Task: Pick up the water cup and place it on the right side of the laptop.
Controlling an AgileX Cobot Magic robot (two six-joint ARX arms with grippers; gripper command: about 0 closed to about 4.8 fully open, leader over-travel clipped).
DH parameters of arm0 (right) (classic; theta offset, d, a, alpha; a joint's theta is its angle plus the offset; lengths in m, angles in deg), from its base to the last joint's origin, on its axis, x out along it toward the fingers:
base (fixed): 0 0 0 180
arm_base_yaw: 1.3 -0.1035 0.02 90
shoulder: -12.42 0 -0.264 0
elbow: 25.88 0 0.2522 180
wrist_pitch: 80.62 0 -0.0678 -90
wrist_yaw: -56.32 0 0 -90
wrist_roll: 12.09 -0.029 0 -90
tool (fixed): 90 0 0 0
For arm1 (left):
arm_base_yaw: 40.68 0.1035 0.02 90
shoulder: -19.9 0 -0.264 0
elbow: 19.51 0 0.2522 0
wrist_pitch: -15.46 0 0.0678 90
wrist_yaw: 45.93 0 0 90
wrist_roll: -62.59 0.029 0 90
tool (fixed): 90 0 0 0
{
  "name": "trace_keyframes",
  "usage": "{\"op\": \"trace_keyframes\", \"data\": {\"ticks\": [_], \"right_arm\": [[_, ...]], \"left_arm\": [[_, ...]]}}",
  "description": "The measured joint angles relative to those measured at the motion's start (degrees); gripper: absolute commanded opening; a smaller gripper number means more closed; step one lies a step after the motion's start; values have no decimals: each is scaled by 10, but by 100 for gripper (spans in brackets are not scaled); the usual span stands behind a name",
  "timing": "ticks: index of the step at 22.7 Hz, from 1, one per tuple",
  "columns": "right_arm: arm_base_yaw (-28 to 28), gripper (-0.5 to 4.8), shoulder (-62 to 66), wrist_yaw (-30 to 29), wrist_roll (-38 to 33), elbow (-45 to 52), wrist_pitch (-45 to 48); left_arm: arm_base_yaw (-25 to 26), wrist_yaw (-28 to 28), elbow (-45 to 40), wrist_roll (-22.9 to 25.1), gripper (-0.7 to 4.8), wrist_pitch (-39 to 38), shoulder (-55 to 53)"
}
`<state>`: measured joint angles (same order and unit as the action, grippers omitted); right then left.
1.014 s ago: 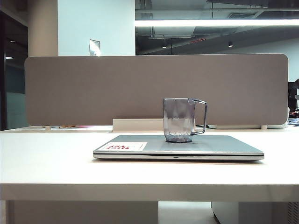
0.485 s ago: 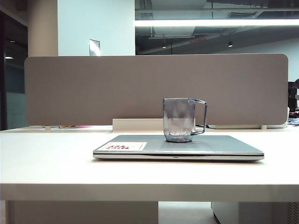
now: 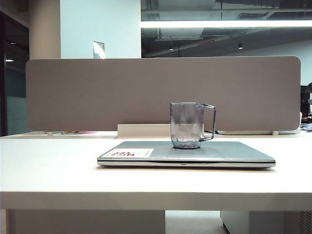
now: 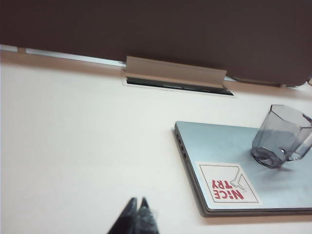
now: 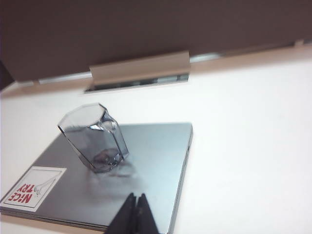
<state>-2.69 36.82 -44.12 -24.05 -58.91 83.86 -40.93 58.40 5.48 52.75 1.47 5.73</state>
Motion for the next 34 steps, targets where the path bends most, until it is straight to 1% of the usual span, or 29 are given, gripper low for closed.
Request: {"op": "trace_keyframes", "data": {"ticks": [2, 3, 6, 8, 11, 13, 15, 17, 18, 20, 21, 23, 26, 27, 28, 29, 34], "right_arm": [[0, 21, 56, -15, 0, -14, 30], [-3, 21, 98, -30, 2, -23, 64], [-23, 16, 167, -37, 9, -36, 119], [-45, 8, 225, -37, 13, -43, 163], [-71, 8, 285, -37, 15, -50, 191], [-100, 9, 357, -24, 15, -63, 237], [-118, 14, 413, -15, 15, -75, 261], [-128, 44, 460, -12, 15, -95, 275], [-132, 73, 479, -11, 17, -103, 278], [-142, 112, 515, -11, 29, -122, 279], [-146, 122, 534, -11, 33, -134, 281], [-152, 122, 594, -11, 41, -166, 280], [-153, 127, 632, -11, 42, -192, 284], [-153, 202, 644, -8, 43, -200, 285], [-153, 238, 665, -2, 44, -211, 285], [-154, 255, 673, 0, 44, -215, 287], [-155, 253, 689, 2, 44, -220, 302]], "left_arm": [[0, 6, 0, 0, -6, 4, -7], [0, 7, 0, 1, -6, 5, -8], [0, 7, 0, 1, -6, 5, -8], [0, 7, 0, 1, -6, 5, -8], [0, 7, 0, 1, -6, 5, -9], [0, 7, 0, 1, -6, 4, -9], [0, 7, 0, 1, -6, 5, -9], [0, 7, 0, 1, -6, 5, -9], [0, 7, 0, 1, -6, 5, -9], [0, 7, 0, 1, -6, 5, -10], [0, 7, 0, 1, -6, 5, -10], [0, 7, 0, 1, -6, 5, -9], [0, 7, 0, 1, -6, 5, -10], [0, 7, 0, 1, -6, 5, -10], [0, 7, 0, 1, -6, 5, -10], [0, 7, 0, 1, -6, 5, -10], [0, 7, 0, 2, -6, 5, -10]]}}
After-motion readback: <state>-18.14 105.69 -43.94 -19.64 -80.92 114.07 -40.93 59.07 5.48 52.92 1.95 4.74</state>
